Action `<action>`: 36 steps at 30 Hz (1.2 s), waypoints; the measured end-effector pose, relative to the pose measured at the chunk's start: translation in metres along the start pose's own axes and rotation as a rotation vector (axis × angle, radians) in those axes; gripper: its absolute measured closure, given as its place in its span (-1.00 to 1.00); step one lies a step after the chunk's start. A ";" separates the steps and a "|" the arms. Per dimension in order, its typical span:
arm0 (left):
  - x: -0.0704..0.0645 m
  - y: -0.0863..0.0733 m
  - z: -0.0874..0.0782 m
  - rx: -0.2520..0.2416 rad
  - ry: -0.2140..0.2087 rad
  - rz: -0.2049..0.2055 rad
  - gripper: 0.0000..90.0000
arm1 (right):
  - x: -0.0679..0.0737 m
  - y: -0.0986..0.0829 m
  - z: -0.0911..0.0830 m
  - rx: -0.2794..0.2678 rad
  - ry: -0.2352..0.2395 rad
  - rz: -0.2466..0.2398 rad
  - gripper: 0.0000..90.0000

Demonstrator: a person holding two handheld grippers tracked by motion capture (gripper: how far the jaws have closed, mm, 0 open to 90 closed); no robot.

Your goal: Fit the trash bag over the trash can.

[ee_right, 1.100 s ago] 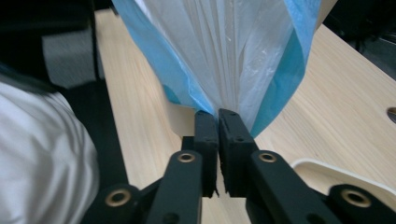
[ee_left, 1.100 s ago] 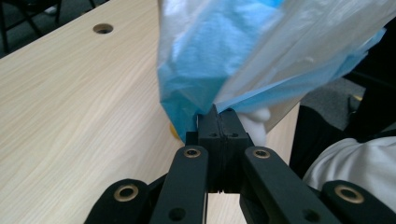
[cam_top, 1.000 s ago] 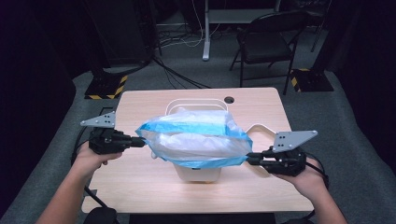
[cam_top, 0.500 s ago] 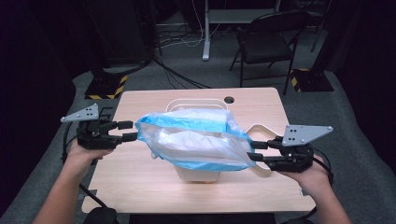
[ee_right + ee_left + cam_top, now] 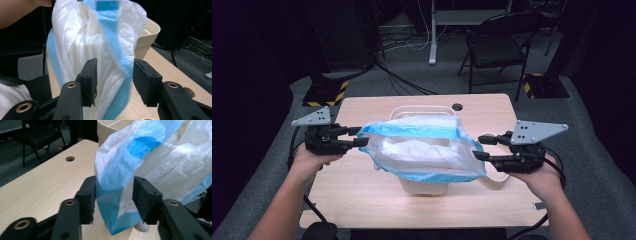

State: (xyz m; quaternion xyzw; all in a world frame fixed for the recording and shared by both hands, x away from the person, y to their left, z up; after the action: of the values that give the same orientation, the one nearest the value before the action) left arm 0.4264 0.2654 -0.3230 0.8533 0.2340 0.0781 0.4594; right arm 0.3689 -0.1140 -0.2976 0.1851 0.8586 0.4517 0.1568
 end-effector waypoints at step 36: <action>0.046 0.044 0.063 0.039 -0.002 -0.028 0.96 | -0.075 0.019 0.060 0.066 -0.047 0.130 1.00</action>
State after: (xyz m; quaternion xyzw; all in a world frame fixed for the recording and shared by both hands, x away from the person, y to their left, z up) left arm 0.5037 0.2189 -0.3262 0.8589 0.2468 0.0660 0.4439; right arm 0.4649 -0.0956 -0.3067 0.2562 0.8551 0.4280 0.1413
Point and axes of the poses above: each handheld gripper's, and its own axes: z roughly forward along the jaws, y roughly out of its top, x roughly to its left, the point moved 7 cm from there along z, roughly forward along the jaws, and after that the axes turned 9 degrees about x, right-handed, at the moved point
